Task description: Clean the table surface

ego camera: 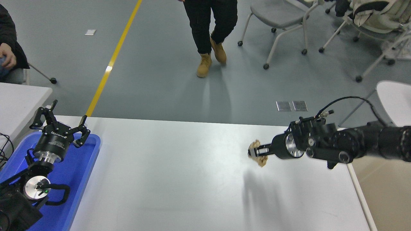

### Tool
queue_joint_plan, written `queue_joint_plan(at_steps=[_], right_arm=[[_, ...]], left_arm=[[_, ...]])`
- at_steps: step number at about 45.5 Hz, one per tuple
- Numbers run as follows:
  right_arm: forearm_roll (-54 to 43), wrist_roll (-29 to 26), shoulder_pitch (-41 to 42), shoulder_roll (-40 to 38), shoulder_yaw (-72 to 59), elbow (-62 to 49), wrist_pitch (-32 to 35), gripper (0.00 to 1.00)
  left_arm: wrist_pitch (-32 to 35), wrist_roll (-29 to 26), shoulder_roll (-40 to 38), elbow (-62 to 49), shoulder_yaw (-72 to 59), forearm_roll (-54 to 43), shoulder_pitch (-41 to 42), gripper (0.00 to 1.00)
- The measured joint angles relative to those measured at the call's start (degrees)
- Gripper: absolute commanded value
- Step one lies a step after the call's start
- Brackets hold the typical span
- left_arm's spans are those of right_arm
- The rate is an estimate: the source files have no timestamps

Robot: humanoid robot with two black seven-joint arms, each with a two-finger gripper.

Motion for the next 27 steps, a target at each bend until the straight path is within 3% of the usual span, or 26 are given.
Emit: queue_joint_plan(at_steps=[27], right_arm=[[-0.09, 0.12, 11.54, -21.66, 1.99, 6.78, 11.07, 0.0]], left_arm=[[0.0, 0.0, 0.0, 0.0, -0.05, 0.01, 0.0, 1.0]])
